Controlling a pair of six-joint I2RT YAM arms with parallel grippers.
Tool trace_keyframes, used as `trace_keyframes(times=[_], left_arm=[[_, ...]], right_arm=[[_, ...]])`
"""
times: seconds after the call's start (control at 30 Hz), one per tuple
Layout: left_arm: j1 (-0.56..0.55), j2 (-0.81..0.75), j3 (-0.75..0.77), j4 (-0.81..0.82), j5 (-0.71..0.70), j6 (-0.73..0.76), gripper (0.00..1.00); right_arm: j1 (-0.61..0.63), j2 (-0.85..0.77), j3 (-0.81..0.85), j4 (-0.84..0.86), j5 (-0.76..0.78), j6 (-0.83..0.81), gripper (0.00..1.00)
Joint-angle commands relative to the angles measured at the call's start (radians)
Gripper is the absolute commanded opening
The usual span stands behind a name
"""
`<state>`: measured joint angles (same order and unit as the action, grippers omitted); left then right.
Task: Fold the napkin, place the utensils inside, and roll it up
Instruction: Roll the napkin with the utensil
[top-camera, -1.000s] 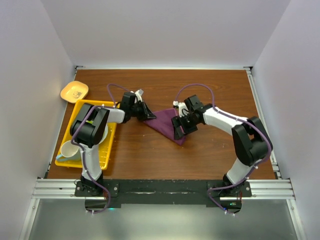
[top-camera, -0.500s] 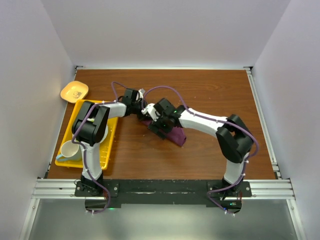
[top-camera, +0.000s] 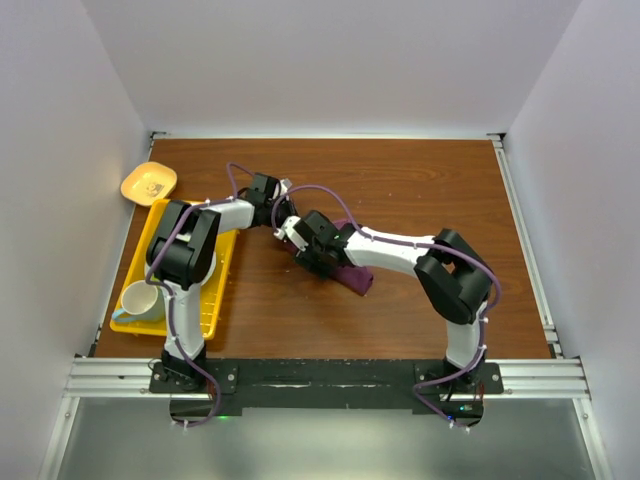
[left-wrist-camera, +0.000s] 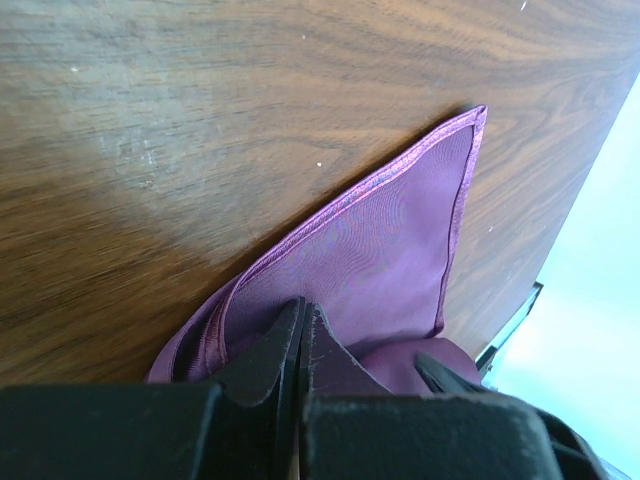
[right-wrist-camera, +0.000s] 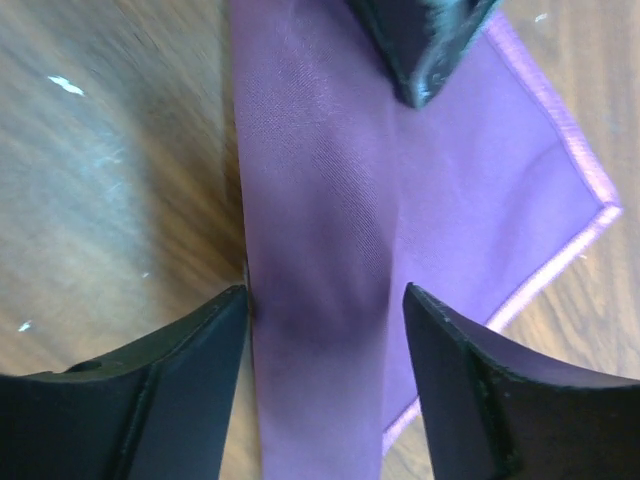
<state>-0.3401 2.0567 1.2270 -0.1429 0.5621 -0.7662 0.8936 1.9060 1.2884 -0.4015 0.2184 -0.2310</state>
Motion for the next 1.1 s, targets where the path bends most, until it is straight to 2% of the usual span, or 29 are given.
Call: trace_keyframes(times=[0.0,0.03,0.1,0.17,0.2,0.23,0.33,0.37,0.43,0.6,0.63,0.67,0.73,0.8,0.9,0.97,1.0,1.03,1.07], left_arm=[[0.006,0.056,-0.006,-0.136,-0.05,0.065,0.0],[0.007,0.057,-0.006,-0.136,-0.047,0.067,0.0],[0.01,0.057,0.008,-0.153,-0.042,0.079,0.0],[0.015,0.048,0.044,-0.19,-0.054,0.1,0.0],[0.016,0.043,0.061,-0.202,-0.063,0.126,0.0],[0.019,0.036,0.093,-0.211,-0.068,0.137,0.0],[0.042,-0.004,0.149,-0.242,-0.091,0.148,0.12],[0.056,-0.024,0.166,-0.259,-0.108,0.151,0.19],[0.07,-0.062,0.204,-0.271,-0.125,0.153,0.27],[0.098,-0.179,0.22,-0.274,-0.231,0.15,0.49],[0.098,-0.197,0.213,-0.277,-0.247,0.151,0.57],[0.098,-0.226,0.21,-0.29,-0.269,0.15,0.59],[0.098,-0.268,0.175,-0.293,-0.278,0.139,0.6],[0.096,-0.297,0.096,-0.256,-0.225,0.107,0.6],[0.085,-0.331,-0.009,-0.141,-0.072,0.056,0.55],[0.064,-0.346,-0.058,-0.025,0.01,0.016,0.47],[0.061,-0.352,-0.119,0.029,0.031,-0.01,0.42],[0.058,-0.36,-0.15,0.166,0.053,-0.04,0.31],[0.058,-0.362,-0.177,0.23,0.083,-0.1,0.27]], right_arm=[[-0.002,0.045,-0.027,0.046,-0.007,-0.01,0.62],[-0.002,0.053,-0.032,0.055,-0.008,-0.005,0.61],[-0.013,0.067,-0.038,0.053,-0.02,0.009,0.49],[-0.024,0.088,-0.028,0.04,-0.072,0.034,0.35],[-0.042,0.093,-0.017,0.026,-0.103,0.044,0.23],[-0.048,0.099,-0.009,0.018,-0.149,0.07,0.15],[-0.077,0.1,0.002,0.0,-0.215,0.111,0.05],[-0.082,0.102,0.012,-0.014,-0.272,0.123,0.03],[-0.113,0.103,0.023,-0.025,-0.351,0.165,0.0],[-0.249,0.14,0.028,0.012,-0.723,0.315,0.0],[-0.268,0.155,0.032,0.018,-0.781,0.362,0.0],[-0.306,0.188,0.038,0.035,-0.894,0.393,0.0],[-0.34,0.217,0.034,0.081,-1.0,0.488,0.0],[-0.386,0.255,0.011,0.176,-1.12,0.557,0.0],[-0.427,0.304,-0.021,0.311,-1.214,0.683,0.0],[-0.45,0.315,-0.043,0.378,-1.232,0.732,0.0],[-0.453,0.321,-0.047,0.392,-1.237,0.743,0.0],[-0.458,0.33,-0.049,0.395,-1.24,0.748,0.0],[-0.463,0.335,-0.05,0.397,-1.245,0.751,0.0]])
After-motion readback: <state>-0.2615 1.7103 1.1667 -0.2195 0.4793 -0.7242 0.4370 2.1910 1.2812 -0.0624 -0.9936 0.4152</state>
